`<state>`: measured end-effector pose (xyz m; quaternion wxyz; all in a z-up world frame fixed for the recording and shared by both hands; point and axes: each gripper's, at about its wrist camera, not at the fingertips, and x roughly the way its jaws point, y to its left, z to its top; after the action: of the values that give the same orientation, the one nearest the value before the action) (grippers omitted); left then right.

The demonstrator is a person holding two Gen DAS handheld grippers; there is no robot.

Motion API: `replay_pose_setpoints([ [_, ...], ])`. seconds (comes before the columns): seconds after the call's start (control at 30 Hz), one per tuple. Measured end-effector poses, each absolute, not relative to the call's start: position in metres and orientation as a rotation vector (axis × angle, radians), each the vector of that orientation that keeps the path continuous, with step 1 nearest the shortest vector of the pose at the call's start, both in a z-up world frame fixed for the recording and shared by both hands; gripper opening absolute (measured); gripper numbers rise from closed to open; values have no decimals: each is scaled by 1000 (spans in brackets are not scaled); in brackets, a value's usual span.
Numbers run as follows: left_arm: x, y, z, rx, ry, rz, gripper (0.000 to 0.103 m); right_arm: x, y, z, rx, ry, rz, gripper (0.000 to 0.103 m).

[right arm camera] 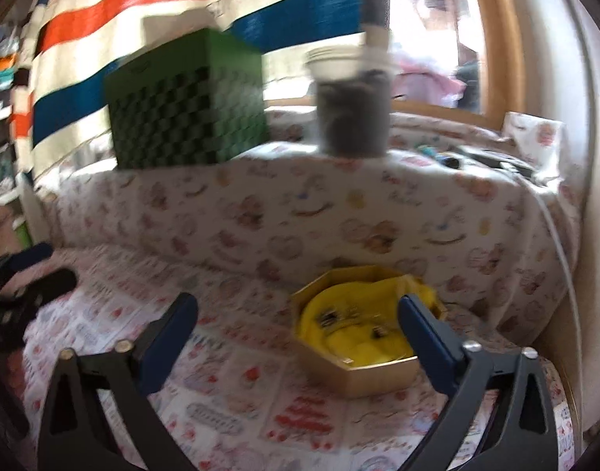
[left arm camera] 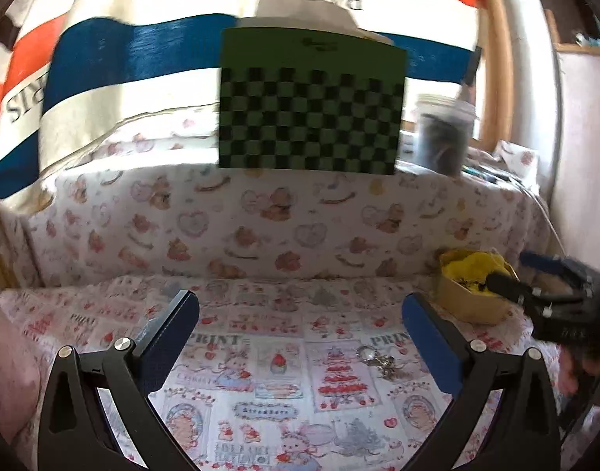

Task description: Organize jewelry

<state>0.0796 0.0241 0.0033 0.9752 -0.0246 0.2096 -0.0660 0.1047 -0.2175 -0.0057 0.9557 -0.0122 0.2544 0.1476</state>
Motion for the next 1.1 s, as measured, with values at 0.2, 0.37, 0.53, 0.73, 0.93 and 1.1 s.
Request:
replay_pose_setpoints([
  [0.2,74,44,12,-159,369,-169,102,103,-180,-15,-126,604,448,20],
  [0.37,73,47,18,-102,366,-58,89,104,-141,-26,-196,706,533,11],
  [0.53,79,55,13,-60,422,86,34,112,-116,-35,-202,764,576,11],
  [0.73,87,56,6,-88,492,41,37,127,-104,-38,-217,780,545,11],
  [0.93,87,58,5,-127,497,53,71,140,-103,-52,-184,856,529,11],
  [1.1,88,53,5,-90,497,64,86,129,-125,-38,-92,811,533,8],
])
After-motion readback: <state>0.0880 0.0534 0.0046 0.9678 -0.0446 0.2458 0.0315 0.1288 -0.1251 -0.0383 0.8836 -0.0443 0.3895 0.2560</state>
